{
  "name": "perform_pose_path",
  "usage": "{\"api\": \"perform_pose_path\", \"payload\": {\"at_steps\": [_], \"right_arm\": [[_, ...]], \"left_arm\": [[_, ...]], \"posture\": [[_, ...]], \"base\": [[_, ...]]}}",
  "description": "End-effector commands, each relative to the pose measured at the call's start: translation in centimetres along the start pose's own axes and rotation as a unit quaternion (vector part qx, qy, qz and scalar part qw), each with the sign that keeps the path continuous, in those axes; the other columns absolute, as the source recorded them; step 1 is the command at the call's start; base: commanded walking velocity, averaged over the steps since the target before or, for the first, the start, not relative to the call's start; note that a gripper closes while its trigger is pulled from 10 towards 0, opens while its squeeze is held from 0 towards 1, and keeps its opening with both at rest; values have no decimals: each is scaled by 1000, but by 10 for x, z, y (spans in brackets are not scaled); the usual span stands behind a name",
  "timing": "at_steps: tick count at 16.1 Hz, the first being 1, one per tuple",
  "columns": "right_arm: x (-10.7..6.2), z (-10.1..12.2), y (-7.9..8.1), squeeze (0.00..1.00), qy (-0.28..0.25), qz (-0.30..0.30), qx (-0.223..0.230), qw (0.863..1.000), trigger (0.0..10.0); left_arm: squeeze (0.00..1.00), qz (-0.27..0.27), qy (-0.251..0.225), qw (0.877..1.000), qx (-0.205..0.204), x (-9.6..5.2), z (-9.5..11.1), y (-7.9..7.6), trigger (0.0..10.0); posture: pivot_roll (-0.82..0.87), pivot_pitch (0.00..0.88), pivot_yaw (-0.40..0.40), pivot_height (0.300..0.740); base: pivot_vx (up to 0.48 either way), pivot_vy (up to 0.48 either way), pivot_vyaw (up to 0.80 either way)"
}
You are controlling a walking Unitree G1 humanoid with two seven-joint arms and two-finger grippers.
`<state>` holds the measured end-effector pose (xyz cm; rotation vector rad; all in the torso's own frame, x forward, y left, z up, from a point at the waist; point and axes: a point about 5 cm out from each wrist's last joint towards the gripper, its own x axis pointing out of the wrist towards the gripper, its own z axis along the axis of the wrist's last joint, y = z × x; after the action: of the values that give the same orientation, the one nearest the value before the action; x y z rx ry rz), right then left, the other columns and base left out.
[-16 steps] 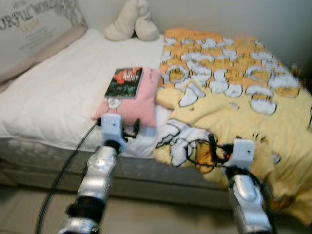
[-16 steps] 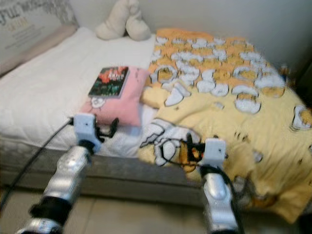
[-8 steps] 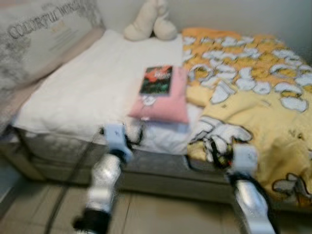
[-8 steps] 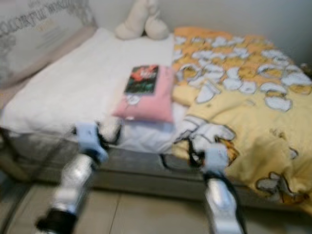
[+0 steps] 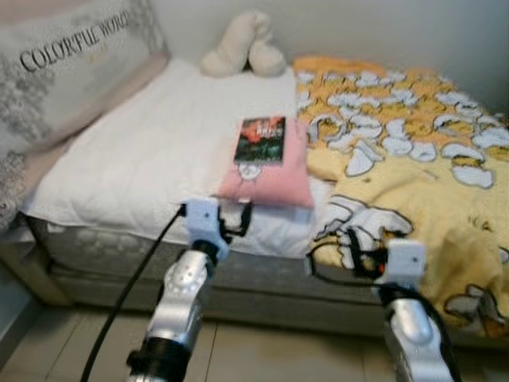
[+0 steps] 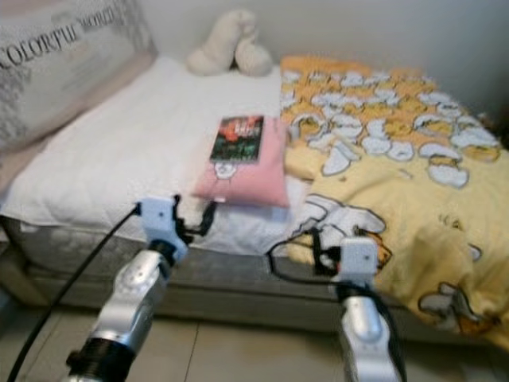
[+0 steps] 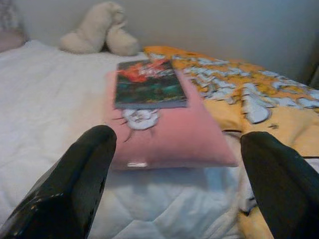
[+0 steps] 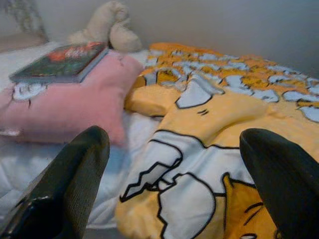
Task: Clean up the room
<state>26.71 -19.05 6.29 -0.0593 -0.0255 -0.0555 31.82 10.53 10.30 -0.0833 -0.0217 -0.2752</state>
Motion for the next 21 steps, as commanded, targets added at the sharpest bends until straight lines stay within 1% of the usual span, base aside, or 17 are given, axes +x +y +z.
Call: {"api": "perform_pose_path", "payload": {"at_steps": [1, 10, 12, 14, 15, 16, 18, 20, 21], "right_arm": [[3, 2, 4, 0, -3, 7, 1, 1000, 10000], [7, 9, 2, 0, -12, 5, -6, 1000, 10000], [8, 9, -3, 0, -10, 0, -11, 1000, 10000], [11, 13, 0, 0, -18, 14, -18, 1000, 10000], [12, 17, 4, 0, -25, 27, -23, 999, 10000], [14, 20, 7, 0, -26, 33, -20, 999, 10000], [13, 20, 9, 0, -22, 39, -12, 999, 10000], [10, 18, 9, 0, -15, 38, -7, 999, 10000], [7, 18, 8, 0, -15, 38, -8, 999, 10000]], "left_arm": [[0, 7, 2, 1000, 3, 1, 2, 5, 10000], [0, 0, -11, 1000, 6, 8, 8, 0, 10000], [0, 4, -9, 1000, 9, 11, 8, -1, 10000], [0, 42, -2, 999, 15, 13, 8, 6, 10000], [0, 58, 1, 998, 13, 13, 7, 11, 10000], [0, 65, 3, 998, 11, 14, 7, 14, 10000], [0, 64, 9, 998, 12, 15, 5, 15, 10000], [0, 63, 10, 998, 14, 20, 8, 14, 10000], [0, 57, 22, 998, 25, 23, 8, 14, 10000]], "posture": [[142, 0, 5, 740], [134, 0, 2, 740], [134, 0, 2, 740], [129, 0, 5, 740], [127, 0, 4, 740], [127, 0, 1, 740], [126, 0, -5, 740], [124, 0, -9, 740], [118, 0, -14, 740]], "base": [[472, 0, 0], [472, 0, 0], [472, 0, 0], [472, 0, 0], [472, 0, 0], [472, 0, 0], [472, 0, 0], [480, 0, 0], [0, 0, 0]]}}
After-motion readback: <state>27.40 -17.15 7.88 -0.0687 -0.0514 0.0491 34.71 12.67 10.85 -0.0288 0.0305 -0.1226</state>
